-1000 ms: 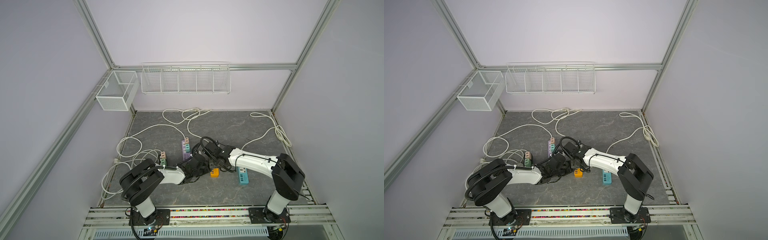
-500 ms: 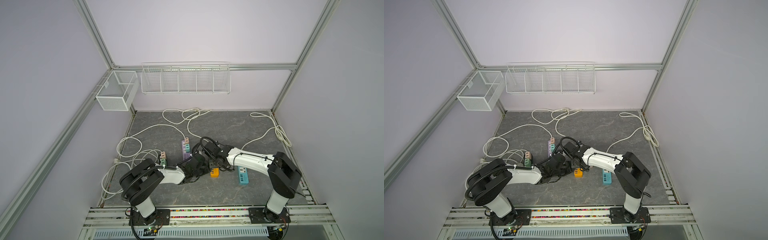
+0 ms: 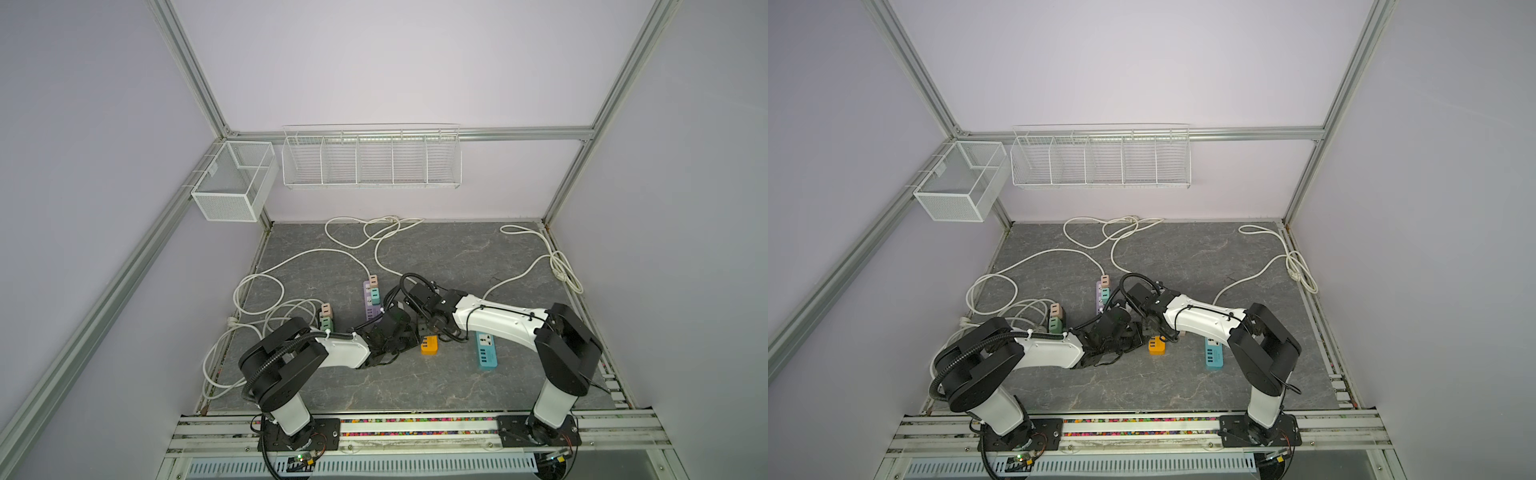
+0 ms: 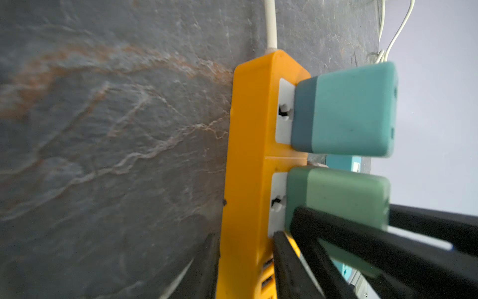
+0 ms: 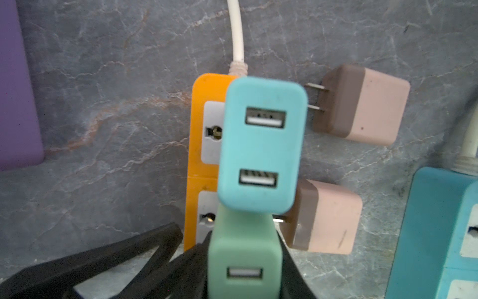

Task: Pull the plug off the socket
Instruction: 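Pull the mint plug out of the orange strip with right gripper while left pins it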

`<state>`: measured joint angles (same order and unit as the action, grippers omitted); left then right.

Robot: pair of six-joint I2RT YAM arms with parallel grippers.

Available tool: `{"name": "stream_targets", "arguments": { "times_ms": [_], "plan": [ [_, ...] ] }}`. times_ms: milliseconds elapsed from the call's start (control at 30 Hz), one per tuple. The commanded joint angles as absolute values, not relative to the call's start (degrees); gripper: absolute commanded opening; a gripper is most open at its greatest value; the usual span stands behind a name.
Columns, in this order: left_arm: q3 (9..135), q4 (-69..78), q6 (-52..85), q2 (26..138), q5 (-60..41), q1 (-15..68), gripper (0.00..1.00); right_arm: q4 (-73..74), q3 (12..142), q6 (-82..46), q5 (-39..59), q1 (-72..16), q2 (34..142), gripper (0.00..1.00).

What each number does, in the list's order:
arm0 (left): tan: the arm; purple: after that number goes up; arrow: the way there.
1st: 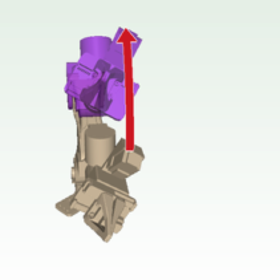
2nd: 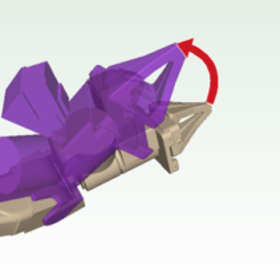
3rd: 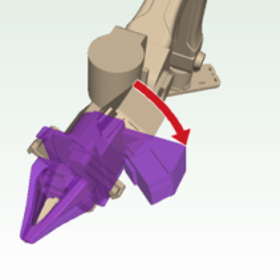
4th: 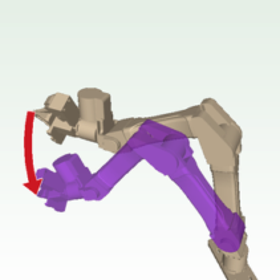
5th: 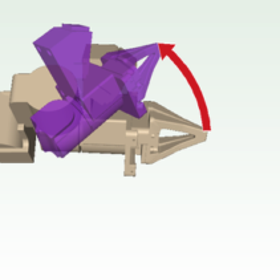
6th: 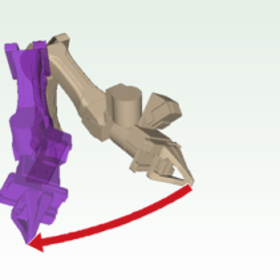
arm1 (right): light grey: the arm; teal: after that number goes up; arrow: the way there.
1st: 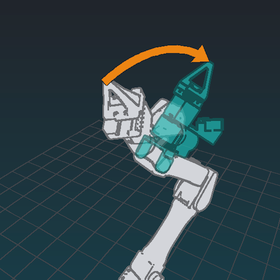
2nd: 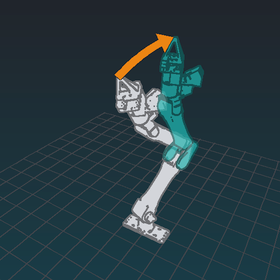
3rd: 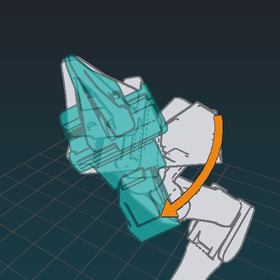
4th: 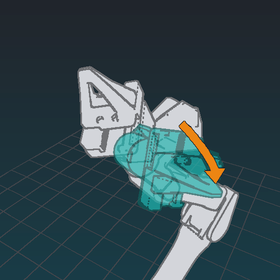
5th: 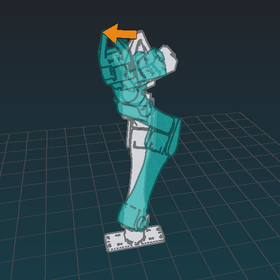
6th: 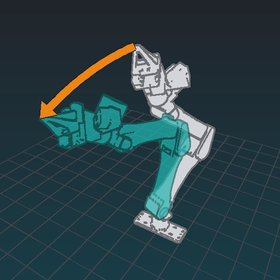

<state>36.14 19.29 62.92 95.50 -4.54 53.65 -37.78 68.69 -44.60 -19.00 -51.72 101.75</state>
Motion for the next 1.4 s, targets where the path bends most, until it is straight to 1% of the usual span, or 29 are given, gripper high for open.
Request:
{"name": "stream_targets", "arguments": {
  "times_ms": [0,300,600,767,867,1033,1133,1267,1367],
  "plan": [
    [36.5,14.3,62.7,95.9,-4.3,54.4,0.35,-38.2,69.7,-44.4,-19.1,-51.4,103.5,0.27],
    [36.6,14.1,62.8,96.2,-3.9,55.0,0.35,-39.3,71.0,-43.9,-19.5,-51.9,102.8,0.21],
    [37.5,11.4,62.6,96.8,-3.2,55.4,0.32,-40.3,69.4,-44.0,-21.2,-51.4,100.3,0.2],
    [38.2,11.9,62.8,98.1,-4.0,56.0,0.32,-37.6,69.5,-45.0,-17.6,-51.3,100.8,0.2],
    [38.7,10.4,62.8,98.1,-2.8,56.3,0.31,-37.3,70.7,-45.0,-17.0,-51.7,101.7,0.19],
    [38.6,6.9,62.6,96.8,-0.7,56.3,0.29,-40.3,70.9,-44.4,-20.2,-51.4,100.8,0.19],
    [38.7,6.4,62.6,97.0,-0.6,56.3,0.29,-39.8,69.5,-44.8,-19.7,-50.7,99.5,0.19],
    [39.5,8.3,62.8,98.1,-2.8,56.4,0.28,-40.3,71.3,-45.5,-19.9,-51.5,101.0,0.17],
    [39.9,6.8,62.8,97.5,-1.5,56.5,0.28,-40.1,72.9,-45.5,-18.6,-51.9,102.4,0.17]
  ]
}}
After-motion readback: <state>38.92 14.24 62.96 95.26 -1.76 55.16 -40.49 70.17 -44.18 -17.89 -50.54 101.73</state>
